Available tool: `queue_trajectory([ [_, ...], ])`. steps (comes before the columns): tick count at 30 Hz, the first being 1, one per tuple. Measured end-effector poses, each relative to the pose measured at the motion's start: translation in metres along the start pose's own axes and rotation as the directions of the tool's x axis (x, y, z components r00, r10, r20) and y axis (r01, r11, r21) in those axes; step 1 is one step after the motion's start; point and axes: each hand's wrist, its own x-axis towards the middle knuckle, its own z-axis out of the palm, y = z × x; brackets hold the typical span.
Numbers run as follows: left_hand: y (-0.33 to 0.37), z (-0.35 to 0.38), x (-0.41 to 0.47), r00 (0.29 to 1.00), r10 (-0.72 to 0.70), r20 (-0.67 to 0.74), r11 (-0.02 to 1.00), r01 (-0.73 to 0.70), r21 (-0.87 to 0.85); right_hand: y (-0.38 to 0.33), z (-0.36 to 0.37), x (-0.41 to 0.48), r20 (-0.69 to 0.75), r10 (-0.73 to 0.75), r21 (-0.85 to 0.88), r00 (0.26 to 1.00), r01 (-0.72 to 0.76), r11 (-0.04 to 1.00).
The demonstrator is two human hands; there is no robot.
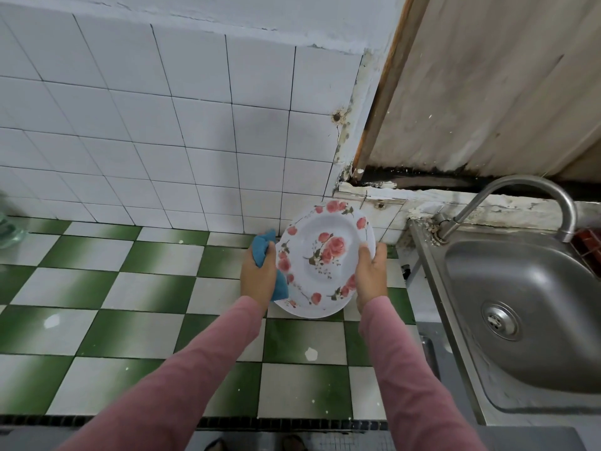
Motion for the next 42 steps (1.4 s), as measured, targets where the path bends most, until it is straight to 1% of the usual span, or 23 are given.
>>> queue_trajectory([
  [4,0.003,0.015,-0.007,0.997,0.072,0.024,0.997,-0.072,0.004,-0.009,0.013,-0.006,0.08,0.108,0.182,0.991,-0.121,0.976],
  [6,-0.002,0.023,-0.011,0.989,0.057,0.137,0.988,-0.075,0.132,-0.012,0.02,-0.01,0.13,0.138,0.277,0.982,-0.17,0.946],
  [8,-0.01,0.029,-0.019,0.933,0.065,0.354,0.943,-0.173,0.284,-0.015,0.025,-0.012,0.167,0.157,0.367,0.973,-0.209,0.906],
  [9,-0.013,0.032,-0.023,0.876,0.096,0.472,0.904,-0.275,0.328,-0.016,0.027,-0.011,0.17,0.172,0.401,0.97,-0.227,0.887],
  [11,-0.015,0.042,-0.03,0.743,0.191,0.642,0.753,-0.53,0.389,-0.015,0.031,-0.011,0.17,0.233,0.419,0.958,-0.284,0.863],
  [13,-0.006,0.051,-0.025,0.664,0.275,0.695,0.643,-0.665,0.381,-0.011,0.032,-0.014,0.214,0.279,0.425,0.936,-0.347,0.836],
  [14,0.001,0.053,-0.02,0.654,0.29,0.699,0.592,-0.696,0.406,-0.01,0.031,-0.015,0.252,0.267,0.457,0.93,-0.357,0.815],
  [16,0.012,0.05,-0.003,0.623,0.332,0.708,0.387,-0.775,0.5,-0.009,0.031,-0.017,0.352,0.195,0.525,0.916,-0.365,0.769],
  [17,0.018,0.046,0.006,0.637,0.334,0.695,0.343,-0.769,0.54,-0.011,0.029,-0.018,0.397,0.165,0.541,0.903,-0.376,0.752],
  [20,0.024,0.032,0.023,0.715,0.291,0.636,0.301,-0.7,0.648,-0.018,0.022,-0.013,0.447,0.059,0.553,0.893,-0.328,0.766],
  [22,0.021,0.029,0.014,0.736,0.225,0.638,0.334,-0.674,0.659,-0.023,0.018,-0.009,0.437,0.027,0.58,0.899,-0.305,0.755],
  [24,0.02,0.03,-0.01,0.735,0.17,0.656,0.519,-0.633,0.575,-0.027,0.019,-0.009,0.395,0.067,0.585,0.916,-0.307,0.751],
  [25,0.02,0.031,-0.024,0.704,0.155,0.693,0.59,-0.628,0.506,-0.028,0.02,-0.009,0.354,0.108,0.568,0.929,-0.306,0.764],
  [26,0.023,0.033,-0.037,0.657,0.149,0.739,0.606,-0.651,0.457,-0.028,0.022,-0.01,0.325,0.157,0.551,0.933,-0.322,0.77],
  [27,0.026,0.036,-0.046,0.608,0.157,0.778,0.584,-0.693,0.423,-0.028,0.023,-0.012,0.313,0.185,0.544,0.931,-0.336,0.769],
  [28,0.03,0.039,-0.048,0.587,0.19,0.787,0.574,-0.717,0.395,-0.027,0.024,-0.014,0.316,0.184,0.545,0.931,-0.337,0.768],
  [30,0.038,0.044,-0.036,0.636,0.268,0.723,0.595,-0.7,0.396,-0.026,0.028,-0.019,0.365,0.136,0.552,0.921,-0.331,0.765],
  [34,0.038,0.037,0.0,0.699,0.336,0.631,0.501,-0.7,0.509,-0.031,0.026,-0.026,0.476,0.094,0.548,0.874,-0.379,0.746],
  [36,0.034,0.032,0.007,0.753,0.285,0.593,0.525,-0.64,0.561,-0.037,0.024,-0.028,0.481,0.093,0.542,0.872,-0.378,0.751],
  [38,0.025,0.031,0.005,0.792,0.179,0.583,0.51,-0.582,0.634,-0.041,0.023,-0.028,0.468,0.106,0.545,0.877,-0.381,0.747],
  [39,0.018,0.032,0.0,0.79,0.17,0.589,0.465,-0.591,0.659,-0.04,0.024,-0.027,0.456,0.112,0.555,0.883,-0.381,0.74],
  [40,0.014,0.033,-0.007,0.777,0.168,0.606,0.478,-0.602,0.64,-0.04,0.026,-0.027,0.432,0.119,0.567,0.894,-0.372,0.735],
  [42,0.013,0.035,-0.025,0.714,0.151,0.684,0.579,-0.625,0.524,-0.04,0.03,-0.029,0.38,0.154,0.562,0.912,-0.36,0.745],
])
